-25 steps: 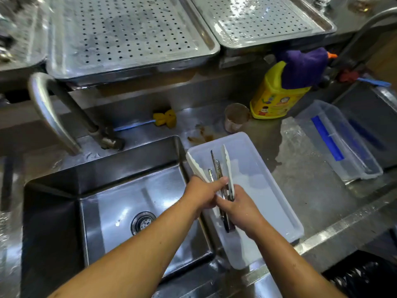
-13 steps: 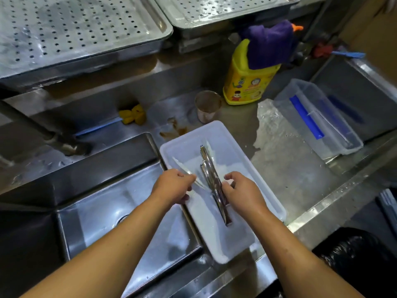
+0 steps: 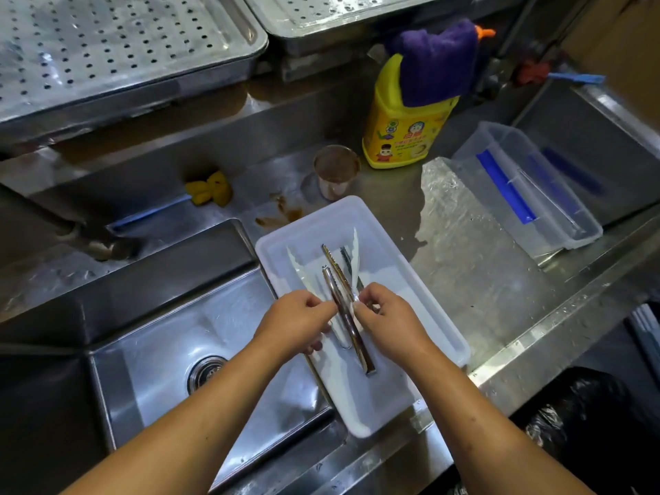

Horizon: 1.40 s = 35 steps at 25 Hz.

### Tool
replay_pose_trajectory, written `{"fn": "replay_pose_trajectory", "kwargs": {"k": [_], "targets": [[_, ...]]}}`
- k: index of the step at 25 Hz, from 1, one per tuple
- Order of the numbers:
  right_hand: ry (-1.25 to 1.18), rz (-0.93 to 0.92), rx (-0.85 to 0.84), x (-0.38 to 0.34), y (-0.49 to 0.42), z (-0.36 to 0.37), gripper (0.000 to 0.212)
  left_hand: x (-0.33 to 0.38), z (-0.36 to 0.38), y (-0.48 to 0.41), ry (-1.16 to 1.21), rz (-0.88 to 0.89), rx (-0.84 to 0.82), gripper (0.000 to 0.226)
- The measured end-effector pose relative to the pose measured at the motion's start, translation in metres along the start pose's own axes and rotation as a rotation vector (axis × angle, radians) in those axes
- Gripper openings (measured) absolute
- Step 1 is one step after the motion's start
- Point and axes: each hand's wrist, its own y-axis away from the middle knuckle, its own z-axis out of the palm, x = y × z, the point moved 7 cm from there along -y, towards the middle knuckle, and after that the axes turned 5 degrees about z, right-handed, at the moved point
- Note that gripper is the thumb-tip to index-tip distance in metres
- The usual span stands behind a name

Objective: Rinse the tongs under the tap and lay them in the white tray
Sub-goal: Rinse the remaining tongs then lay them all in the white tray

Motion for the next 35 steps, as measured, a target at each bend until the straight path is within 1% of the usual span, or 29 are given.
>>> {"fn": "replay_pose_trajectory", "kwargs": {"k": [2, 3, 4, 6, 8, 10, 12, 14, 15, 17, 19, 21, 22, 23, 24, 25, 26, 28, 30, 34, 35], "targets": [[-0.033, 0.019, -0.025, 0.001, 0.003, 0.002, 0.015, 0.002, 0.013, 0.003, 0.097, -0.021, -0.079, 0.048], [-0.011, 0.019, -0.015, 0.001, 0.005, 0.001, 0.014, 0.003, 0.018, 0.004, 0.109, -0.018, -0.085, 0.049], [0.017, 0.013, 0.010, 0.000, 0.006, 0.000, 0.014, 0.005, 0.020, 0.003, 0.112, -0.013, -0.076, 0.047], [0.084, -0.022, 0.072, -0.001, 0.009, -0.007, 0.012, 0.006, 0.023, -0.001, 0.144, -0.019, -0.053, 0.033], [0.109, -0.056, 0.091, 0.000, 0.011, -0.010, 0.003, 0.007, 0.025, -0.002, 0.209, -0.035, -0.051, 0.025], [0.067, -0.054, 0.108, 0.005, 0.013, -0.013, 0.009, 0.010, 0.024, -0.001, 0.239, -0.024, -0.049, 0.023], [0.052, -0.081, 0.200, 0.007, 0.014, -0.021, 0.013, 0.012, 0.023, 0.001, 0.302, 0.000, -0.054, 0.020], [0.139, -0.128, 0.306, 0.007, 0.016, -0.030, 0.022, 0.015, 0.022, 0.004, 0.400, 0.021, -0.080, 0.016], [0.214, -0.136, 0.330, 0.008, 0.015, -0.032, 0.027, 0.017, 0.021, 0.005, 0.441, 0.024, -0.085, 0.015], [0.371, -0.090, 0.308, 0.012, 0.012, -0.031, 0.036, 0.017, 0.018, 0.005, 0.490, 0.021, -0.064, 0.015], [0.494, -0.042, 0.279, 0.015, 0.012, -0.030, 0.041, 0.018, 0.015, 0.005, 0.496, 0.032, -0.043, 0.015], [0.512, -0.077, 0.326, 0.012, 0.017, -0.033, 0.043, 0.017, 0.013, 0.005, 0.520, 0.043, -0.037, 0.015], [0.453, -0.123, 0.353, 0.008, 0.020, -0.035, 0.042, 0.016, 0.011, 0.005, 0.540, 0.049, -0.033, 0.015], [0.351, -0.163, 0.342, 0.003, 0.023, -0.036, 0.040, 0.016, 0.011, 0.004, 0.562, 0.060, -0.032, 0.015], [0.238, -0.176, 0.276, 0.000, 0.024, -0.033, 0.038, 0.016, 0.010, 0.004, 0.581, 0.074, -0.036, 0.015], [0.157, -0.162, 0.164, -0.002, 0.024, -0.027, 0.040, 0.017, 0.010, 0.003, 0.594, 0.086, -0.043, 0.017], [0.129, -0.141, 0.052, -0.004, 0.025, -0.019, 0.044, 0.018, 0.010, 0.002, 0.600, 0.093, -0.050, 0.021], [0.149, -0.114, -0.067, -0.006, 0.028, -0.007, 0.048, 0.020, 0.011, 0.001, 0.589, 0.101, -0.063, 0.026], [0.153, -0.085, -0.102, -0.005, 0.029, -0.002, 0.044, 0.019, 0.012, 0.001, 0.558, 0.107, -0.079, 0.026], [0.242, -0.047, -0.094, 0.004, 0.024, -0.002, 0.017, 0.016, 0.014, 0.002, 0.443, 0.127, -0.059, 0.019], [0.257, -0.040, -0.080, 0.008, 0.023, -0.003, 0.014, 0.015, 0.014, 0.001, 0.392, 0.126, -0.056, 0.017]]}}
